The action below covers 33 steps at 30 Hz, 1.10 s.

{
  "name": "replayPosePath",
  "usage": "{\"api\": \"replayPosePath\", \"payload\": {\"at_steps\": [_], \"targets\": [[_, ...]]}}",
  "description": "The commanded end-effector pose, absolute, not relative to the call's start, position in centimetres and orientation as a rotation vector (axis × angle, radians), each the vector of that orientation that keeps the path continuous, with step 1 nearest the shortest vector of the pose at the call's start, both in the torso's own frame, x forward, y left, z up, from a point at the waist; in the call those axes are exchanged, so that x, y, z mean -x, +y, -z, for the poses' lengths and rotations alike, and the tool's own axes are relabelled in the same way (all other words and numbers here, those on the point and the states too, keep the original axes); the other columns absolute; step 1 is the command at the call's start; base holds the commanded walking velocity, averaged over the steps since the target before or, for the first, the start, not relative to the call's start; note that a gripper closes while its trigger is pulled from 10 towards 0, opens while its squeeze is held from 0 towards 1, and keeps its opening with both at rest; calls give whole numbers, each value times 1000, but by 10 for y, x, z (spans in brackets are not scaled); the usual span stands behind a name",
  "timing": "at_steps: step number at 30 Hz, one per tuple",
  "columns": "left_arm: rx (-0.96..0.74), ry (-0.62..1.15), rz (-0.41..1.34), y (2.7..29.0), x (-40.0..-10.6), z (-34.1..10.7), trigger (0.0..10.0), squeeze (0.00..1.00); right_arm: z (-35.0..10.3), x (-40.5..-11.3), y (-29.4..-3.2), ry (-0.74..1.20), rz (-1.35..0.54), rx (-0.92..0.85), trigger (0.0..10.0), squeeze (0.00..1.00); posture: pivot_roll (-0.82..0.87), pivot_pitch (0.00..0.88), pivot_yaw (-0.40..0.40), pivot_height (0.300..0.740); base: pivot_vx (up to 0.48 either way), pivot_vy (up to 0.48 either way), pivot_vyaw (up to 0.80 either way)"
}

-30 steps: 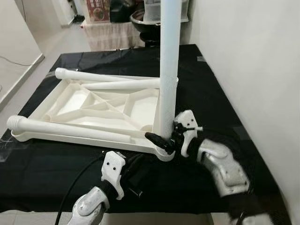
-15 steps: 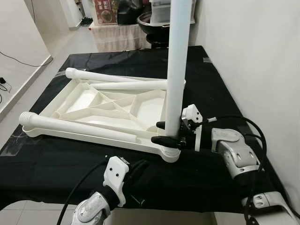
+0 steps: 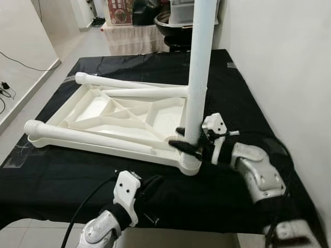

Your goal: Building children table

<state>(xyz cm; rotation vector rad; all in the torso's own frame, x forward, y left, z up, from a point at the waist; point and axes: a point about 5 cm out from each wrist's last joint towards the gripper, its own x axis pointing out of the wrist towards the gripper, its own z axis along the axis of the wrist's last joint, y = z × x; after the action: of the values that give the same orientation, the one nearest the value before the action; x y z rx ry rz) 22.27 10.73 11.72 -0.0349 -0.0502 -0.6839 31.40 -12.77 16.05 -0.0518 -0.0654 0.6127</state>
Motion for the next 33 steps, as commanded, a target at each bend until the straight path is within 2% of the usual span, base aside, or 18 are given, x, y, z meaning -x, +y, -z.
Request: {"api": "replayPosePath", "payload": {"at_steps": [1, 4, 7, 8, 10, 11, 13, 14, 18, 19, 26, 33], "targets": [[36, -38, 672, 111, -223, -116, 10000, 0, -132, -300, -124, 65, -498, 50, 0, 0, -48, 151, 78, 740, 0, 0, 0], [32, -40, 669, 112, -226, -116, 10000, 0, -129, -289, -114, 63, -445, 91, 0, 0, -54, 149, 83, 740, 0, 0, 0], [32, -38, 675, 112, -229, -116, 10000, 0, -131, -297, -113, 61, -461, 95, 0, 0, -49, 144, 77, 740, 0, 0, 0], [30, -40, 672, 112, -229, -116, 10000, 0, -132, -299, -112, 59, -471, 101, 6353, 0, -42, 142, 71, 740, 0, 0, 0], [27, -42, 669, 112, -229, -117, 10000, 0, -132, -300, -112, 57, -476, 106, 6353, 0, -42, 141, 71, 740, 0, 0, 0], [27, -49, 649, 113, -229, -117, 10000, 0, -138, -301, -106, 31, -562, 71, 10000, 0, -41, 140, 69, 740, 0, 0, 0], [27, -49, 649, 113, -229, -117, 10000, 0, -138, -301, -106, 31, -562, 71, 10000, 0, -41, 140, 69, 740, 0, 0, 0], [28, -50, 642, 113, -229, -117, 10000, 0, -143, -304, -107, 15, -580, 65, 10000, 1000, -34, 139, 64, 740, 0, 0, 0], [25, -53, 632, 112, -230, -117, 10000, 0, -172, -312, -108, -57, -861, -33, 10000, 1000, -28, 135, 61, 740, 0, 0, 0], [24, -53, 633, 112, -230, -117, 10000, 0, -177, -311, -108, -63, -921, -35, 10000, 0, -26, 135, 59, 740, 0, 0, 0], [24, -53, 640, 110, -230, -117, 10000, 0, -183, -314, -113, -22, -1197, 82, 10000, 0, -15, 132, 52, 740, 0, 0, 0], [25, -53, 637, 109, -229, -117, 10000, 0, -194, -321, -118, 40, -1429, 91, 10000, 0, -6, 133, 48, 740, 0, 0, 0]]}}
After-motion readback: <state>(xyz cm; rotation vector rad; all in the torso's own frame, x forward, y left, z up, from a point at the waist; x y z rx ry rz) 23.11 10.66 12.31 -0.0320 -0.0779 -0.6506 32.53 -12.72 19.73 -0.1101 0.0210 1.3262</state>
